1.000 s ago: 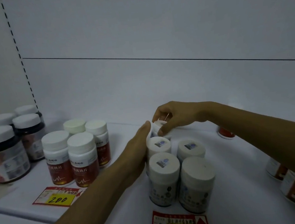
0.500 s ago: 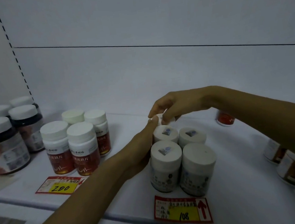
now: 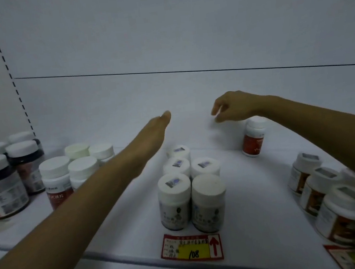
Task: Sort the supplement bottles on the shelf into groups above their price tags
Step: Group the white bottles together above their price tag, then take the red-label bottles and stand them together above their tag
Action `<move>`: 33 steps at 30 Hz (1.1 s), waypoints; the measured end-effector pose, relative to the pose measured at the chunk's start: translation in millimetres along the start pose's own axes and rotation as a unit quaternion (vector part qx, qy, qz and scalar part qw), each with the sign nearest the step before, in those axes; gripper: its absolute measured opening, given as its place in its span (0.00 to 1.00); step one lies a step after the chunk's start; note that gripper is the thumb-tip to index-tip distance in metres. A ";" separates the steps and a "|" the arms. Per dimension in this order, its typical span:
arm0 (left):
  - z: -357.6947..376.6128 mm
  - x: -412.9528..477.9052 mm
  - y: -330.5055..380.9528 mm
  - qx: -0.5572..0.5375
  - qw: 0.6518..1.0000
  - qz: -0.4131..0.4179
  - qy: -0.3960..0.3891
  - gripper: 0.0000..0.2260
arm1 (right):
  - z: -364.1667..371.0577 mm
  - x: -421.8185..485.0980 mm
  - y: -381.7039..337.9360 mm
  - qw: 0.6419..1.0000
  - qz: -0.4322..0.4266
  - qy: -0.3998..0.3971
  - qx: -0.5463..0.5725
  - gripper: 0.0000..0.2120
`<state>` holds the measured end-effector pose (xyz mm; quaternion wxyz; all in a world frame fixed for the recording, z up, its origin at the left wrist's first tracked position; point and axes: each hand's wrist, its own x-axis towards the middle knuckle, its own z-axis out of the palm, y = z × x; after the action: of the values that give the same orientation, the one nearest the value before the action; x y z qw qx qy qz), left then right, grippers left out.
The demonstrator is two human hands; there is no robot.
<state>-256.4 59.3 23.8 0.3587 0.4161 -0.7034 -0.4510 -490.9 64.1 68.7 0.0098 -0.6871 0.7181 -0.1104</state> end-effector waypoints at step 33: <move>68.2 -12.4 33.5 0.153 0.976 0.151 0.030 0.29 | -9.3 -39.2 -14.6 0.907 -0.021 0.189 0.375 0.14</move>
<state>-320.2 101.8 30.6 0.3753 0.3687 -0.8078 -0.2659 -475.9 103.8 74.9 0.1288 -0.6135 0.5975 -0.4999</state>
